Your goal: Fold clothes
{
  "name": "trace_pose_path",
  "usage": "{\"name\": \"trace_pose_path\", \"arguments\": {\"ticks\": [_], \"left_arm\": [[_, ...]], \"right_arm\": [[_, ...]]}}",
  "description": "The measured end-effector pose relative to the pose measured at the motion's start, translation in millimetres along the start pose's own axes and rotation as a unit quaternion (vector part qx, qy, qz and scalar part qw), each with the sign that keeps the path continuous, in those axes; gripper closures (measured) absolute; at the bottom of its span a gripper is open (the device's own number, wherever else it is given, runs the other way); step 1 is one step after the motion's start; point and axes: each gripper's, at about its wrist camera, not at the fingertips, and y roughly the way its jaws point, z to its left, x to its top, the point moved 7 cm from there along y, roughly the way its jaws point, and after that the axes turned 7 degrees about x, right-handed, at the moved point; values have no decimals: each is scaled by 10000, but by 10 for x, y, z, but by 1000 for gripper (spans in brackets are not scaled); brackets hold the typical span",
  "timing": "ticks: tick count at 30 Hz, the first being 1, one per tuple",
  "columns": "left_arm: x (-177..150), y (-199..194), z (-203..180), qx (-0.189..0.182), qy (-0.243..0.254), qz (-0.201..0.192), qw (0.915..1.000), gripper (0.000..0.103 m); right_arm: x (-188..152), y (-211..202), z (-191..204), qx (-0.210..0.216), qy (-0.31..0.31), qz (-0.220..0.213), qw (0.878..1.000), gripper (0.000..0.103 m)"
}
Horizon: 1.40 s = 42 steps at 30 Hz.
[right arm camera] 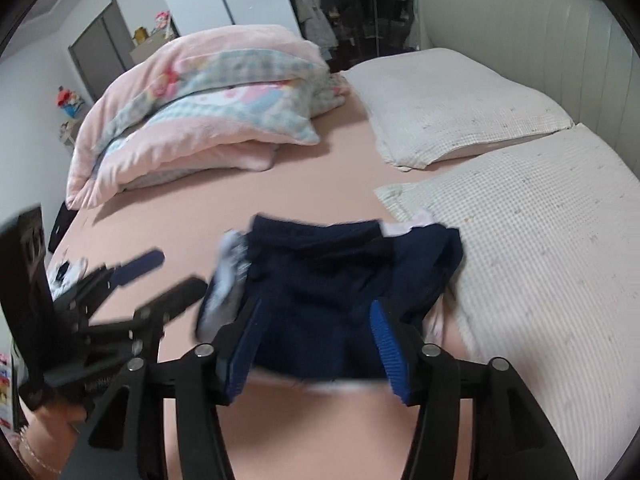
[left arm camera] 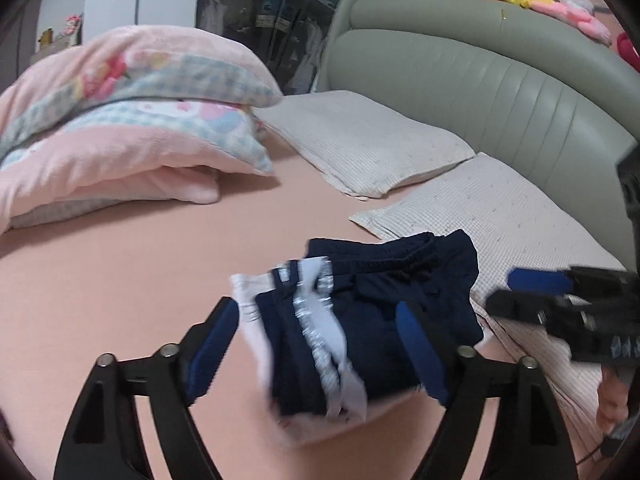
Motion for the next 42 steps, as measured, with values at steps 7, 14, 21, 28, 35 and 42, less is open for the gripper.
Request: {"name": "trace_pose_path", "arguments": {"ticks": [7, 14, 21, 28, 35, 42], "left_arm": [[-151, -743, 562, 444, -371, 126, 9982, 15], [-522, -1396, 1293, 970, -660, 359, 9924, 15], [-718, -2101, 1973, 1414, -1249, 244, 9817, 14], [-972, -2794, 2397, 1762, -1596, 6, 9713, 14], [-1343, -3403, 2504, 2057, -1758, -57, 9627, 14], [-1707, -3884, 2214, 2144, -1782, -139, 9602, 14]], "right_arm": [[-317, -404, 622, -8, -57, 7, 10000, 30], [-686, -442, 1282, 61, -141, 164, 9997, 17], [-972, -520, 2003, 109, -390, 220, 9989, 7], [-1158, -690, 2573, 122, -494, 156, 9986, 6], [-1371, -927, 2951, 114, -637, 140, 9978, 6], [-1730, -1317, 3178, 217, -811, 55, 9965, 6]]}}
